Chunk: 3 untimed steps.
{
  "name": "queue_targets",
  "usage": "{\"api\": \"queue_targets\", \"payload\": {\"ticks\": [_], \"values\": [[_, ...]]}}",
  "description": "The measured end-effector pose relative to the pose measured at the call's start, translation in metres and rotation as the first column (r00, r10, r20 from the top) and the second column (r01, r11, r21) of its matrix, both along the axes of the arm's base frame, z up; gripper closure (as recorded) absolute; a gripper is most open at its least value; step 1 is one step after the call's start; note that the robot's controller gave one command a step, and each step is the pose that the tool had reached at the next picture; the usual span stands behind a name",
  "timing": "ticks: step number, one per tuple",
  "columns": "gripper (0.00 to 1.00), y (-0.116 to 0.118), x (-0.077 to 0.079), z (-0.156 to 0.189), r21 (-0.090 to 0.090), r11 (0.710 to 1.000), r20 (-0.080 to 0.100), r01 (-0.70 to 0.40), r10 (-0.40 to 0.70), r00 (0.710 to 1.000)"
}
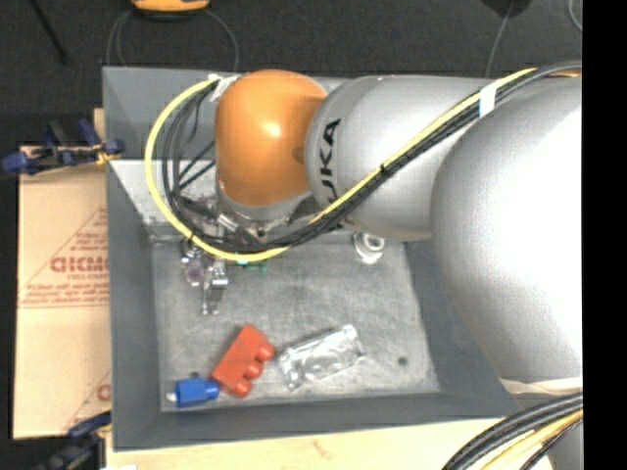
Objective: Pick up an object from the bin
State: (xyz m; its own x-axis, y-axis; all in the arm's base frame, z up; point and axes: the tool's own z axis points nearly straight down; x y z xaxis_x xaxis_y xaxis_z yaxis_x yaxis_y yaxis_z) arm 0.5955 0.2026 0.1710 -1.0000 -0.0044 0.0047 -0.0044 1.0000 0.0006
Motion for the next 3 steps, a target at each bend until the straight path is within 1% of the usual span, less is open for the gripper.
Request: {"api": "queue_targets", "payload": {"ticks": [1, 2, 3], "values": [[0.0, -0.111, -0.006, -0.081, -0.005, 0.996, 0.002, 0.086, -0.086, 0.996], [0.0, -0.097, -0.091, -0.092, -0.001, 0.999, 0.007, -0.042, 0.042, 0.999], [1.0, -0.097, -0.089, -0.092, 0.001, 0.999, 0.01, -0.037, 0.037, 0.999]]}}
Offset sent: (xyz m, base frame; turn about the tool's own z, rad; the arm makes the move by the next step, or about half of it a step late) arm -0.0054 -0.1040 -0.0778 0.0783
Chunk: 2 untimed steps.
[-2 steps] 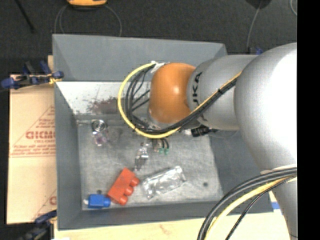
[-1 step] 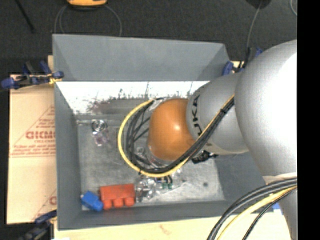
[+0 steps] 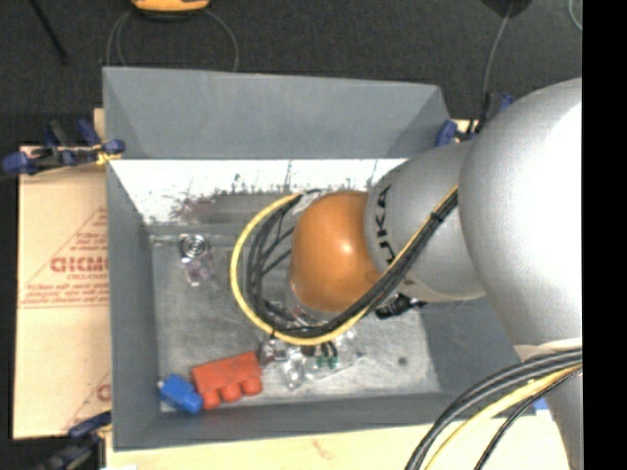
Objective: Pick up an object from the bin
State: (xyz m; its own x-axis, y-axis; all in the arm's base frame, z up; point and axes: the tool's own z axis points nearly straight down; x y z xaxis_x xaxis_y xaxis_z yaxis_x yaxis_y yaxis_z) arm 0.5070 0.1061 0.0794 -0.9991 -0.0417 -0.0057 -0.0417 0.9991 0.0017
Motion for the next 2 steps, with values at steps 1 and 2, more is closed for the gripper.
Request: {"api": "queue_targets", "payload": {"ticks": [1, 2], "values": [[1.0, -0.0554, -0.0155, 0.1885, -0.002, 1.0, 0.006, -0.002, 0.002, 1.0], [0.0, -0.0539, -0.0166, 0.1838, -0.001, 1.0, -0.002, -0.002, 0.002, 1.0]]}}
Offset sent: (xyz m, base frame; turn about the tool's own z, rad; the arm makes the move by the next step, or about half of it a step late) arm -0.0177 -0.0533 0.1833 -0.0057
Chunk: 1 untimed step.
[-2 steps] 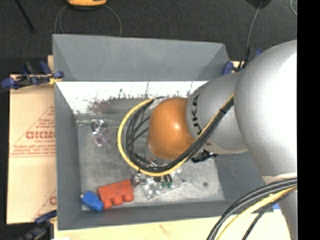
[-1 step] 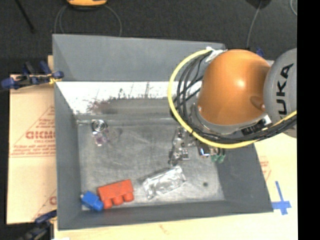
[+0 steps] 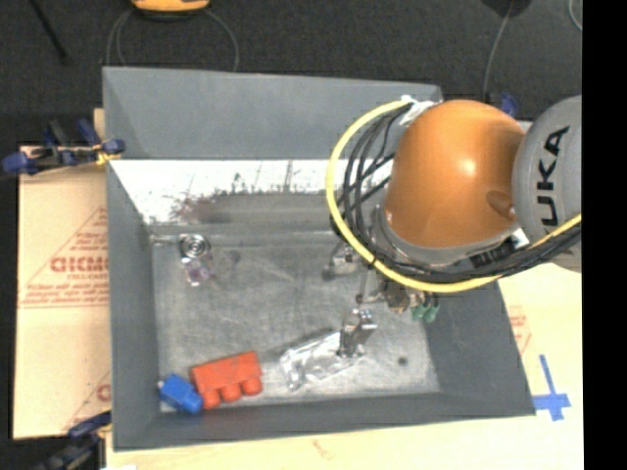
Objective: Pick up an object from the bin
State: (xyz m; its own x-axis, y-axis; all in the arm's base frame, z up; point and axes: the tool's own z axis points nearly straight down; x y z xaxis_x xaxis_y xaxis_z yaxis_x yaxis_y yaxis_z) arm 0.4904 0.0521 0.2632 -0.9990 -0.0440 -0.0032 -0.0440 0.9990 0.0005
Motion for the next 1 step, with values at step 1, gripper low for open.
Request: {"api": "queue_targets", "payload": {"ticks": [1], "values": [[0.0, -0.0247, 0.0034, -0.1401, 0.0, 0.999, -0.008, -0.044, 0.044, 0.999]]}}
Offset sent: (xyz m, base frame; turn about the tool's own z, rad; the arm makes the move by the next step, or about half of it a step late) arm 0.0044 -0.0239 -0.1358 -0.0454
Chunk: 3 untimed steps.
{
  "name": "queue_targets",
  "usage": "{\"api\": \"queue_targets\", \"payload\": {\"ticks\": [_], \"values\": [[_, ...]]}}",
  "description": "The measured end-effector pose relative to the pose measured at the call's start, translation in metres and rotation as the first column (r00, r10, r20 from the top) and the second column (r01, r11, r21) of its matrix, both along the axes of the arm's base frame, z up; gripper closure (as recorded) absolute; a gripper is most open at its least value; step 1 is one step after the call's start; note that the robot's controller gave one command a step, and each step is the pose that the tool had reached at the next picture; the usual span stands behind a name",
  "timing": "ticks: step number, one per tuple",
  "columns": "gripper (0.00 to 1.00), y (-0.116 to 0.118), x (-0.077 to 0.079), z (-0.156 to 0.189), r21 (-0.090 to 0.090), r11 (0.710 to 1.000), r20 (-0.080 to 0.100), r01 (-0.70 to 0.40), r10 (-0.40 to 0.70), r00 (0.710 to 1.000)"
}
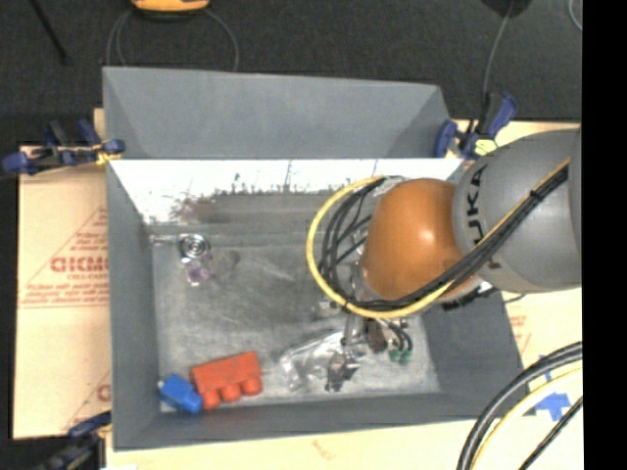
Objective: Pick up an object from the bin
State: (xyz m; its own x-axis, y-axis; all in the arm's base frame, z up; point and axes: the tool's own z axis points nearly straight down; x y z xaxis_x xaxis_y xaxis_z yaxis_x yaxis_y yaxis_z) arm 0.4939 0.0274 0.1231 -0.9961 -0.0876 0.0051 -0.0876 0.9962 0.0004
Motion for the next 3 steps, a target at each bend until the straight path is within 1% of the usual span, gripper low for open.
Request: {"api": "queue_targets", "payload": {"ticks": [1, 2, 3], "values": [[0.0, -0.015, 0.019, -0.048, 0.001, 0.973, 0.004, -0.23, 0.23, 0.973], [1.0, -0.015, 0.021, -0.047, 0.0, 0.974, 0.011, -0.227, 0.227, 0.974], [1.0, 0.002, 0.025, 0.125, -0.003, 0.773, 0.009, -0.635, 0.635, 0.772]]}}
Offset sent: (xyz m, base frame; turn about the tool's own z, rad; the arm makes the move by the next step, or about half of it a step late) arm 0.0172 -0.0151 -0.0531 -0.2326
